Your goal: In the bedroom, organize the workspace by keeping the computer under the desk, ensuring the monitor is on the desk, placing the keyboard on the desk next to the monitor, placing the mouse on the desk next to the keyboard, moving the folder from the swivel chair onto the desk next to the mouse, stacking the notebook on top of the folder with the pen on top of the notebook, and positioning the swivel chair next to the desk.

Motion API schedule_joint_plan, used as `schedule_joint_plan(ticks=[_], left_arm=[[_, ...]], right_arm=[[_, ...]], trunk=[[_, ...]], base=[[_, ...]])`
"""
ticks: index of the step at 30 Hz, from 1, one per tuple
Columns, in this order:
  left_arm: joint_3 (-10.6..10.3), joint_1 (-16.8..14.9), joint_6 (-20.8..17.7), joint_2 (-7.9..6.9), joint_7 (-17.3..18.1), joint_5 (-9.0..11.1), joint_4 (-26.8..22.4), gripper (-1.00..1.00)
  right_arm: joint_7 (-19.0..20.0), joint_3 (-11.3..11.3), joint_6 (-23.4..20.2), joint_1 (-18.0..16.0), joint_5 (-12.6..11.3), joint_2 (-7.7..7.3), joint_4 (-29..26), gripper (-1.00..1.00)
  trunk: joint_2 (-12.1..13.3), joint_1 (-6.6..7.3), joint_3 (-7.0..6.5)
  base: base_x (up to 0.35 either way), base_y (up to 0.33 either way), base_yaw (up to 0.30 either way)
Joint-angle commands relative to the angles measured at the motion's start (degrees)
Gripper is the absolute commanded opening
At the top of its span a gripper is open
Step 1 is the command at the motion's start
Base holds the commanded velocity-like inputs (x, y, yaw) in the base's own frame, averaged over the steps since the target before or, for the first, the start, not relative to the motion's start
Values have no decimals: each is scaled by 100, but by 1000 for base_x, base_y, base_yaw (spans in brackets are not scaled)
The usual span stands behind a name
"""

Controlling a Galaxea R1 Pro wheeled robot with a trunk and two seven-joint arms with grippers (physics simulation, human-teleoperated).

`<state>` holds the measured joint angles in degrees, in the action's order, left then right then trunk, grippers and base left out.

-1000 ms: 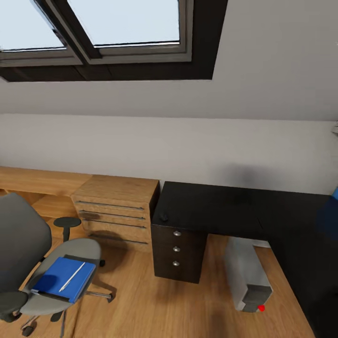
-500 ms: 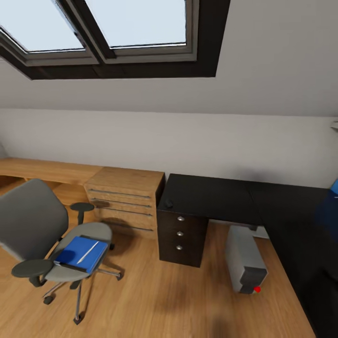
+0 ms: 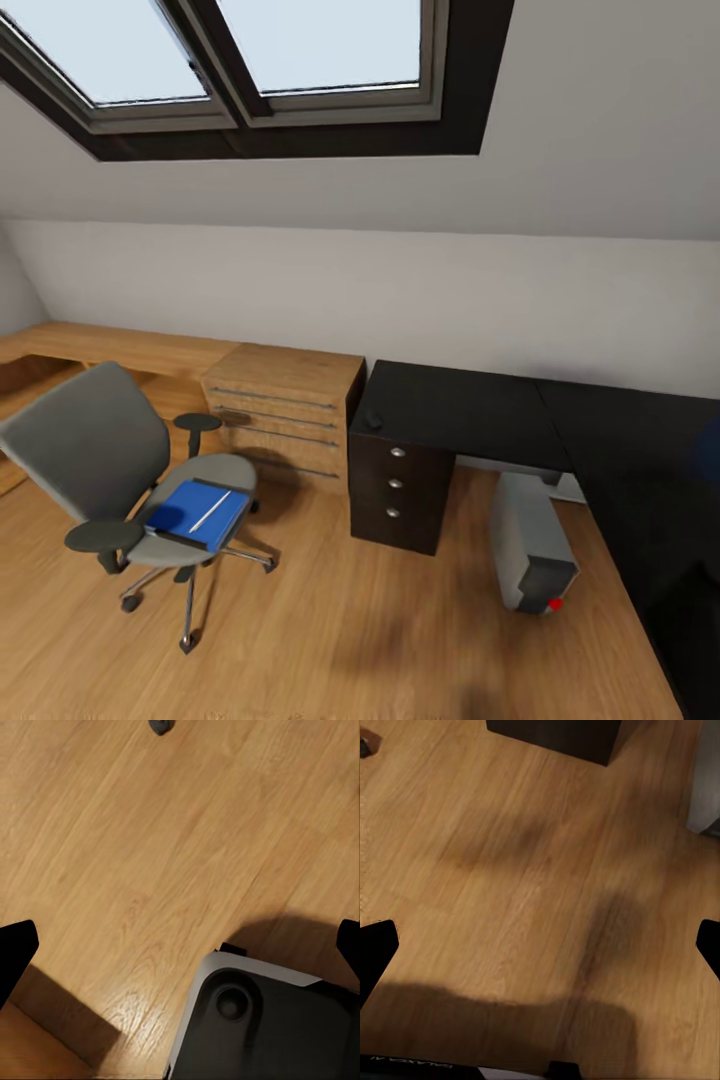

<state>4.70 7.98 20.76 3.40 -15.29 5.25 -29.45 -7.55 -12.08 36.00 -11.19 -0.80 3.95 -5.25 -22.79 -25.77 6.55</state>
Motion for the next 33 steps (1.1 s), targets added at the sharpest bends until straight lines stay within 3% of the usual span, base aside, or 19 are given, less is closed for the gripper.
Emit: schedule_joint_plan(ticks=[1,14,33], left_arm=[[2,2,16,3,16,55,3,100],[-154,2,15,-6,9,46,278,100],[-159,2,24,-6,9,46,282,100]], right_arm=[[-45,-48,12,-6,-8,1,6,100],[-39,-54,29,-6,-1,-3,6,100],[-36,-57,31,-6,3,-8,6,100]], trunk=[[-13,-2,19],[-13,-2,71],[-13,-2,75]], base=[[-199,0,106],[-305,0,51],[-337,0,-231]])
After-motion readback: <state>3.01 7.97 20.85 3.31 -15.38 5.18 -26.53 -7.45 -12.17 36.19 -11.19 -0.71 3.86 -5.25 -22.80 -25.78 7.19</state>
